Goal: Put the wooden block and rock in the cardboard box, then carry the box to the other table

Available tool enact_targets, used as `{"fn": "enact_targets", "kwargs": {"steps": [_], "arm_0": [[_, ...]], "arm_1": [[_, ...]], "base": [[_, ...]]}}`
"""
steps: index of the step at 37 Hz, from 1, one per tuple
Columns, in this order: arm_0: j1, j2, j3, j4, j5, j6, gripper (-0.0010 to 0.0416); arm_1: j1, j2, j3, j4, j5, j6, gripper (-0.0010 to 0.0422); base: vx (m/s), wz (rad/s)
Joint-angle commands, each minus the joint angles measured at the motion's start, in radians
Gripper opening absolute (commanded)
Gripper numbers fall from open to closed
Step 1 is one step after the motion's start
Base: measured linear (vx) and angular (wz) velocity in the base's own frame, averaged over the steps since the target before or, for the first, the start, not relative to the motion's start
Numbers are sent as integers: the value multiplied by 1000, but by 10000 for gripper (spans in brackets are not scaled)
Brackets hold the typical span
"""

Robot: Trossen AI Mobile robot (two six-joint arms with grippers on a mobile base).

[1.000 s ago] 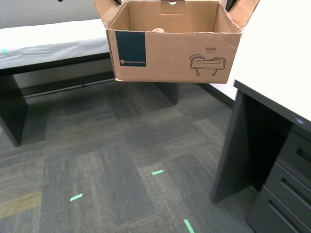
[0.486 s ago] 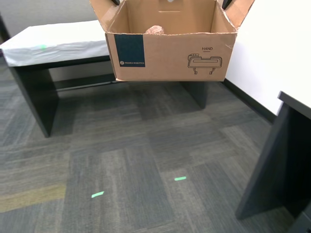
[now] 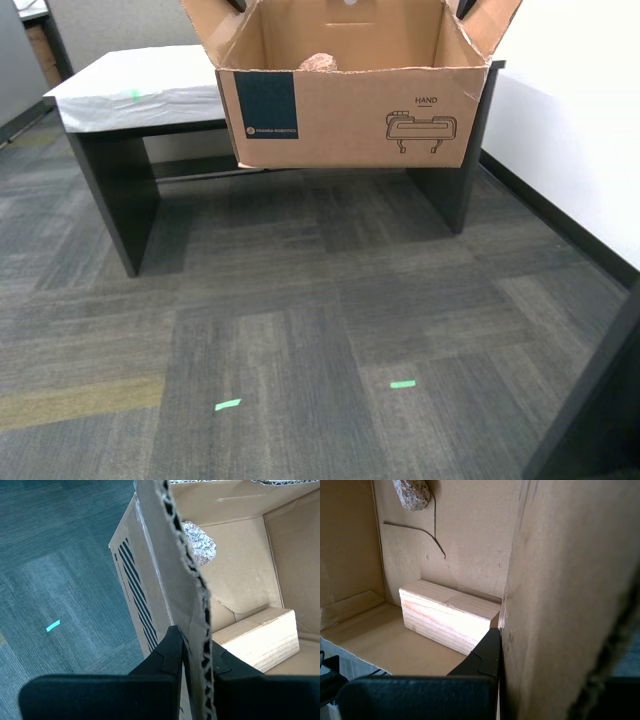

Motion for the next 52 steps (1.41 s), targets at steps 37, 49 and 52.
{"fn": "enact_targets", "kwargs": {"steps": [37,49,52], "arm_0": [[0,-1,1,-56,-8,-60,-1],[0,-1,1,-63,-8,-60,-1],[0,-1,1,-69,-8,-59,-1]], "arm_1": [[-8,0,0,-28,18,-153,0],[-8,0,0,-27,18,-149,0],[-11,0,0,-26,27,-143,0]], "base": [[119,28],[140,86],[138,137]]}}
